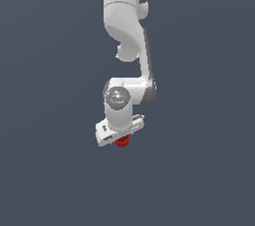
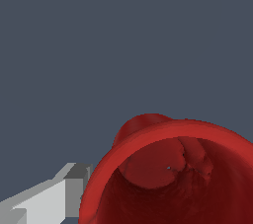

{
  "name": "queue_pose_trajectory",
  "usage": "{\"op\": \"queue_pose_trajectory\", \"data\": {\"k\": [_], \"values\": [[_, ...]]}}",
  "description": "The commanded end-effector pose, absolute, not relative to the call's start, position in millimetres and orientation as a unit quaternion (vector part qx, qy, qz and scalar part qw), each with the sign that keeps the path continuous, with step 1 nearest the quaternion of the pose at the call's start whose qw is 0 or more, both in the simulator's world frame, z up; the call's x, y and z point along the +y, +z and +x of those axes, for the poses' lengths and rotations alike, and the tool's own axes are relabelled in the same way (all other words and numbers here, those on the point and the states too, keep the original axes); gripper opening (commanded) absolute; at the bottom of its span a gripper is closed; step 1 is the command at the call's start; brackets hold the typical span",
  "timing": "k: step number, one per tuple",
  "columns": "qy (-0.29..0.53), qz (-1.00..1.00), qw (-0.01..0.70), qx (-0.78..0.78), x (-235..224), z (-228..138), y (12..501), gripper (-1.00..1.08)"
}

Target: Pick up the object and move it to a goal position.

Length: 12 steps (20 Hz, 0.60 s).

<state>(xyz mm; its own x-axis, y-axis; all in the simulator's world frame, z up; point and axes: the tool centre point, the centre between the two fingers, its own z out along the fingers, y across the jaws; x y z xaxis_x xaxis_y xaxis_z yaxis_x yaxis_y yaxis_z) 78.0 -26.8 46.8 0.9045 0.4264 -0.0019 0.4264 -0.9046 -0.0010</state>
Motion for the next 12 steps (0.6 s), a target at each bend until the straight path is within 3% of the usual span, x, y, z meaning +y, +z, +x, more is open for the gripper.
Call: {"op": "queue_pose_trajectory", "data": {"k": [1, 2, 12], "values": [[0.000, -0.976, 0.000, -0.219, -26.8, 79.4, 47.3, 1.00], [0.000, -0.976, 0.000, -0.219, -26.8, 79.4, 47.3, -1.00], [0.000, -0.976, 0.000, -0.218, -26.9, 79.0, 46.9, -1.00]]}}
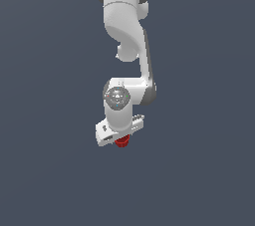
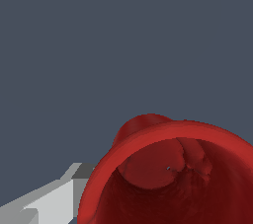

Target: Pick up the object and move it to a goal position.

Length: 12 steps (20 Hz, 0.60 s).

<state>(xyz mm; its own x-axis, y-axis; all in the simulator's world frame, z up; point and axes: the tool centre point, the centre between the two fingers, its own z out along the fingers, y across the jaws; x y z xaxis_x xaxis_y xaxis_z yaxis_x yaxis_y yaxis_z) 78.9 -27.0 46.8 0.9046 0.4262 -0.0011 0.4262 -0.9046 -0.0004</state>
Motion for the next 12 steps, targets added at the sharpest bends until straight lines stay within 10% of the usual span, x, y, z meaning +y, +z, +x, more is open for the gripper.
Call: {"op": "queue_pose_trajectory", "data": {"k": [1, 12], "values": [[0.000, -0.976, 0.000, -0.218, -27.0, 78.9, 47.0, -1.00], [0.000, -0.976, 0.000, -0.218, -43.9, 62.5, 71.4, -1.00]]}}
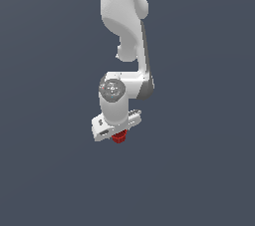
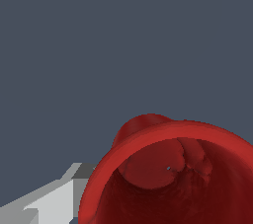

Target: Pick up the object and move it to a goal position.

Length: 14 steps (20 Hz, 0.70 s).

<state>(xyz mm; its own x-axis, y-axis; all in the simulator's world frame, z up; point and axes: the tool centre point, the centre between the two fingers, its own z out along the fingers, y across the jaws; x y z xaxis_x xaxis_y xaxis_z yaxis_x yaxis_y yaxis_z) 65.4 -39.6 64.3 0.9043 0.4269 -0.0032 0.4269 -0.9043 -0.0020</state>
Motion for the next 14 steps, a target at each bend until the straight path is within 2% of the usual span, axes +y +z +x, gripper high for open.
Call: {"op": "queue_pose_trajectory", "data": {"k": [1, 14], "values": [[0.000, -0.976, 0.000, -0.218, -47.0, 59.5, 75.9, -1.00], [0.000, -0.976, 0.000, -0.218, -111.4, -1.1, 168.7, -1.00]]}}
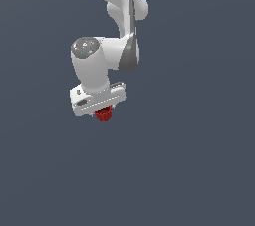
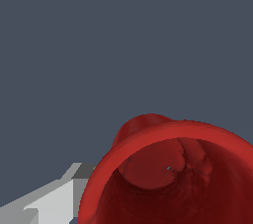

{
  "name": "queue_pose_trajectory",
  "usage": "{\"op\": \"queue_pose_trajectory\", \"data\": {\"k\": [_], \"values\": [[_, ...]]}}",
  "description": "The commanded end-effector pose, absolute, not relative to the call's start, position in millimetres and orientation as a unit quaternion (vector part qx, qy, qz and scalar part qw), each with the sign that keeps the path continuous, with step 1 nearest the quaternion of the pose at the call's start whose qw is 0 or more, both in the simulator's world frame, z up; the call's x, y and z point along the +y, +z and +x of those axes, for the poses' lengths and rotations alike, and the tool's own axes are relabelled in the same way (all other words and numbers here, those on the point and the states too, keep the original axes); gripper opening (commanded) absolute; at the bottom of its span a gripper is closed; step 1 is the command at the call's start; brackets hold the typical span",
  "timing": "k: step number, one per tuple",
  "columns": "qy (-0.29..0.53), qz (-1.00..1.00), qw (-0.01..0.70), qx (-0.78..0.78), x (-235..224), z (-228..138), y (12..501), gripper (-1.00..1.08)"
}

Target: Pick up the object and move it to a goal position.

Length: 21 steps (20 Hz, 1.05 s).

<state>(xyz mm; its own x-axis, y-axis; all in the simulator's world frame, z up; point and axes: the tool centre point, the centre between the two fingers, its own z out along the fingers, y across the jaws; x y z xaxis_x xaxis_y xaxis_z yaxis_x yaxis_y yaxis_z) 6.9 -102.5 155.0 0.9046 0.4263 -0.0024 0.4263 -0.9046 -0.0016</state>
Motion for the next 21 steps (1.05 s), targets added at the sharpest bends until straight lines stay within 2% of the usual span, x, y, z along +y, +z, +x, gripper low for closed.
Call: {"op": "queue_pose_trajectory", "data": {"k": [1, 12, 21], "values": [[0.000, -0.976, 0.000, -0.218, -117.0, -6.3, 177.0, -1.00], [0.000, -0.976, 0.001, -0.218, -167.7, -50.5, 250.5, -1.00], [0.000, -0.976, 0.000, -0.218, -183.0, -61.1, 271.7, -1.00]]}}
